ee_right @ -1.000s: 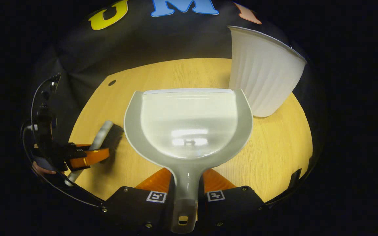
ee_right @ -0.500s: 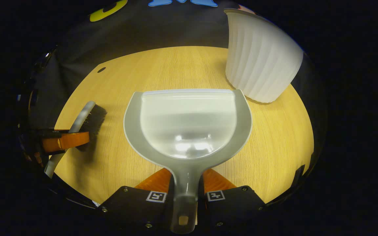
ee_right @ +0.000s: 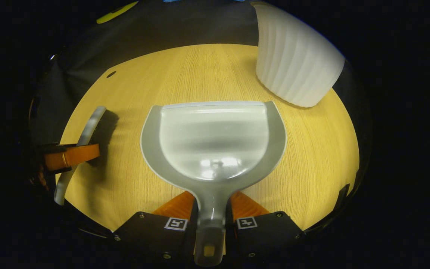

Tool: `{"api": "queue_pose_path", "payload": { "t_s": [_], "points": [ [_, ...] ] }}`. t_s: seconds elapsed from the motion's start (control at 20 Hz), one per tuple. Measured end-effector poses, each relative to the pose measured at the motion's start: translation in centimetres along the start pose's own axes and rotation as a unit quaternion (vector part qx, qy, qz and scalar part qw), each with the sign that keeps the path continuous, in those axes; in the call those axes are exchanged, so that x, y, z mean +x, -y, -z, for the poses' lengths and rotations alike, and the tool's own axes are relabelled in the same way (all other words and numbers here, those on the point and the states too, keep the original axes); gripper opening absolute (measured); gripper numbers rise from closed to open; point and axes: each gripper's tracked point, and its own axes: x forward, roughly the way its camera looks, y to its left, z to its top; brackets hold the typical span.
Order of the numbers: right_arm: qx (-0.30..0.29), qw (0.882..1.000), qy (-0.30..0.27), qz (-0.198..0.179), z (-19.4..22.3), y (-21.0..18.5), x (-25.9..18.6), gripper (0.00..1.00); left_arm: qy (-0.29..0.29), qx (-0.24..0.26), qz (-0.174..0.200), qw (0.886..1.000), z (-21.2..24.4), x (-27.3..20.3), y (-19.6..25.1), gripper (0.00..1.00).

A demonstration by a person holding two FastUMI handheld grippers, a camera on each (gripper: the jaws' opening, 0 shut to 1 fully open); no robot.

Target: Pick up the small broom and dustpan from the desktop, sweep the trash into the dustpan with the broom, and then empty the trash into the garbage bin.

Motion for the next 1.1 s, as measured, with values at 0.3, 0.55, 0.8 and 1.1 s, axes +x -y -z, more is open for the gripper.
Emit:
{"api": "queue_pose_path", "payload": {
  "t_s": [0.3, 0.55, 0.8, 1.1],
  "points": [
    [-0.001, 1.0, -0.01, 0.0, -0.1, 0.2, -0.4, 0.35, 0.008, -0.01, 0.003, 1.0, -0.1, 0.2, 0.2, 0.68],
    [0.001, 1.0, -0.001, 0.002, -0.4, 0.5, -1.7, 0.5, 0.03, -0.014, 0.003, 0.999, 0.3, 0.9, 0.9, 0.94],
    [-0.011, 1.0, 0.012, 0.006, -0.9, 1.1, -3.8, 0.85, 0.08, -0.003, 0.009, 0.997, -1.6, 0.0, 1.1, 0.96],
    [-0.033, 0.997, 0.069, 0.01, -3.6, 1.5, -7.4, 0.98, 0.183, 0.015, 0.013, 0.983, -5.9, -4.2, 1.8, 0.96]
  ]
}}
